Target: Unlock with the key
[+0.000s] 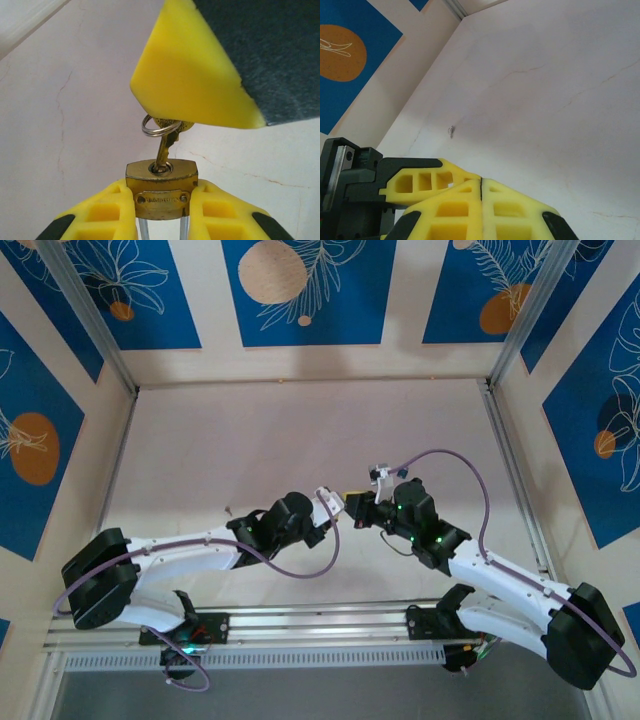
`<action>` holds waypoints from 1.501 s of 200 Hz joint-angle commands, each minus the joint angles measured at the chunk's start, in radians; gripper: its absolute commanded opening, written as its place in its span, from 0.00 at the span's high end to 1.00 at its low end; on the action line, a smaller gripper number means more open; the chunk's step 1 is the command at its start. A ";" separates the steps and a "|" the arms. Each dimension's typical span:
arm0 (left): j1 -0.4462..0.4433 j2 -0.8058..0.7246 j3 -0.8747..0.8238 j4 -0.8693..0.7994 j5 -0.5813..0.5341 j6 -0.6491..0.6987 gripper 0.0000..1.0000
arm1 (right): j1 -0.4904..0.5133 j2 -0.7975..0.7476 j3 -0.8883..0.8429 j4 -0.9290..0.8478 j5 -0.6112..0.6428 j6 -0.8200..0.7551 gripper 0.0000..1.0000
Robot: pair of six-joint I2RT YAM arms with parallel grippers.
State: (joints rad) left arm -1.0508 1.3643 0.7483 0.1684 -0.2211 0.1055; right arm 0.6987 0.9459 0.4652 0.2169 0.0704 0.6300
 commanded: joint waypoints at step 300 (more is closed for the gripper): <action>0.006 0.057 0.191 -0.197 0.006 0.132 1.00 | -0.206 0.079 0.143 -0.143 -0.336 0.014 0.71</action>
State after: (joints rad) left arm -1.0435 1.4071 0.8822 0.0257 -0.2104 0.1986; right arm 0.5251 1.0569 0.5751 0.1177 -0.2077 0.6388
